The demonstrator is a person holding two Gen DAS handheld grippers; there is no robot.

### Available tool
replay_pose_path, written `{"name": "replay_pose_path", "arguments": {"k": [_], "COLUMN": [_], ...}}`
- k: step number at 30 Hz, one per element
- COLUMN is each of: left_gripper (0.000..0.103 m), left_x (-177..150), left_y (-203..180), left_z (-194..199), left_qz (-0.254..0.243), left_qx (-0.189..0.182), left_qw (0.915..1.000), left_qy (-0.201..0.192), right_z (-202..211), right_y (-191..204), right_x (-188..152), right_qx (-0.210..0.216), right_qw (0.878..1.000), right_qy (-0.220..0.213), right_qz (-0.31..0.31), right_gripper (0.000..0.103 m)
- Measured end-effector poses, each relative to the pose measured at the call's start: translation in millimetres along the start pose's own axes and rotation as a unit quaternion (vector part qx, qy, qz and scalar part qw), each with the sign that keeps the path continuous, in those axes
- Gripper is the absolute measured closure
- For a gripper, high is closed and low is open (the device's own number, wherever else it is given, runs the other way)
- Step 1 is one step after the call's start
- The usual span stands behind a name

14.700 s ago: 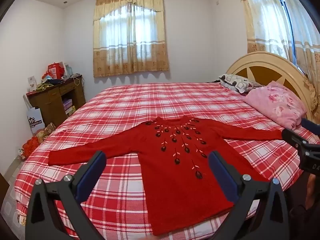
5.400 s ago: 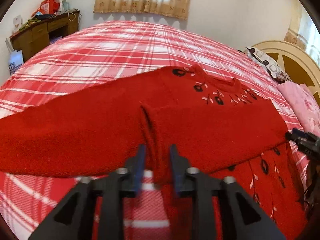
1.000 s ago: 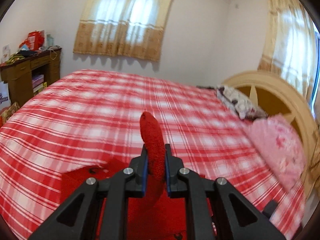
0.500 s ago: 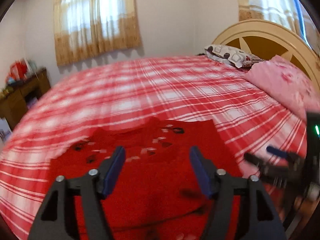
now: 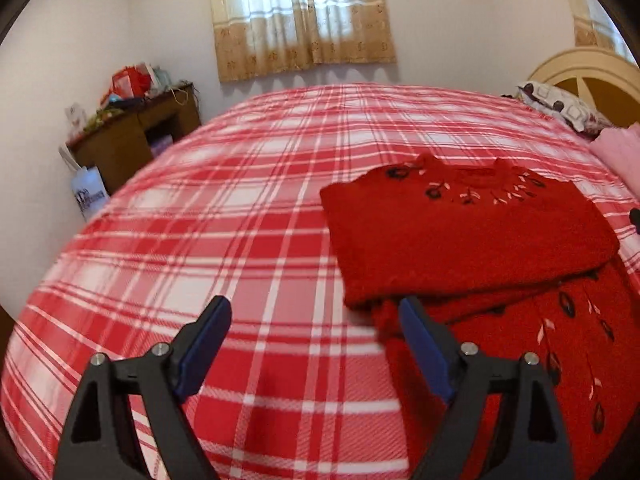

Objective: Fold small clothes

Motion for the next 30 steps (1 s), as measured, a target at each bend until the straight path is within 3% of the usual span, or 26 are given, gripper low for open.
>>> {"name": "replay_pose_path", "arguments": {"k": [2, 4, 6, 9, 10, 12, 14, 17, 18, 20, 25, 30], "left_gripper": [0.015, 0.014, 0.014, 0.011, 0.005, 0.000, 0.000, 0.000, 0.000, 0.000, 0.000, 0.000], "left_x": [-4.6, -3.3, -3.2, -10.8, -11.2, -14.7, -14.8, -18.3, -19.1, -19.7, -20.6, -20.8], "left_y": [-6.0, -11.7, -17.8, -11.6, -6.0, 1.4, 2.9, 1.5, 2.5, 4.3, 6.2, 4.7], "left_z": [-1.1, -7.3, -21.6, -40.8, -45.0, -50.7, -49.0, -49.1, -49.8, -53.0, -54.7, -54.3], "left_qz": [-0.007, -0.007, -0.021, -0.038, -0.032, -0.012, -0.001, 0.002, 0.009, 0.020, 0.033, 0.024], "left_qx": [-0.009, -0.020, -0.005, 0.016, 0.026, 0.022, 0.015, 0.007, 0.000, -0.011, -0.019, -0.009], "left_qw": [0.9999, 0.9998, 0.9996, 0.9982, 0.9984, 0.9986, 0.9989, 0.9990, 0.9989, 0.9985, 0.9981, 0.9987], "left_qy": [0.000, 0.001, 0.020, 0.044, 0.040, 0.048, 0.044, 0.044, 0.046, 0.049, 0.047, 0.045], "right_z": [1.8, 2.2, 0.6, -5.3, -11.9, -24.1, -40.8, -67.2, -69.0, -62.8, -36.9, -58.7], "right_y": [2.7, 2.0, -1.1, 1.8, 5.6, 15.2, 27.1, 36.8, 37.2, 39.6, 26.0, 10.2], "right_x": [-1.1, -1.0, -0.3, 0.0, -1.4, -4.4, -9.0, -21.0, -20.9, -13.9, 12.9, -6.5], "right_qx": [-0.005, -0.011, -0.013, -0.016, -0.018, -0.014, -0.021, -0.051, -0.064, -0.070, -0.095, -0.107], "right_qw": [1.000, 0.999, 0.999, 0.999, 0.998, 0.997, 0.995, 0.988, 0.987, 0.987, 0.989, 0.984], "right_qy": [0.015, 0.028, 0.040, 0.044, 0.052, 0.070, 0.087, 0.116, 0.111, 0.091, 0.039, 0.089], "right_qz": [0.013, 0.019, 0.012, 0.017, 0.021, 0.030, 0.052, 0.089, 0.101, 0.114, 0.106, 0.116], "right_gripper": [0.011, 0.025, 0.035, 0.037, 0.039, 0.046, 0.046, 0.067, 0.080, 0.095, 0.097, 0.097]}}
Point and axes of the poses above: each gripper's, at about its wrist camera, not at the fingertips, and z roughly against the way its jaws point, y to its left, x to its top, the point moved 10 cm from there along -z, roughly the way its jaws point, and after that the axes turned 7 degrees about -x, right-handed, at the moved point
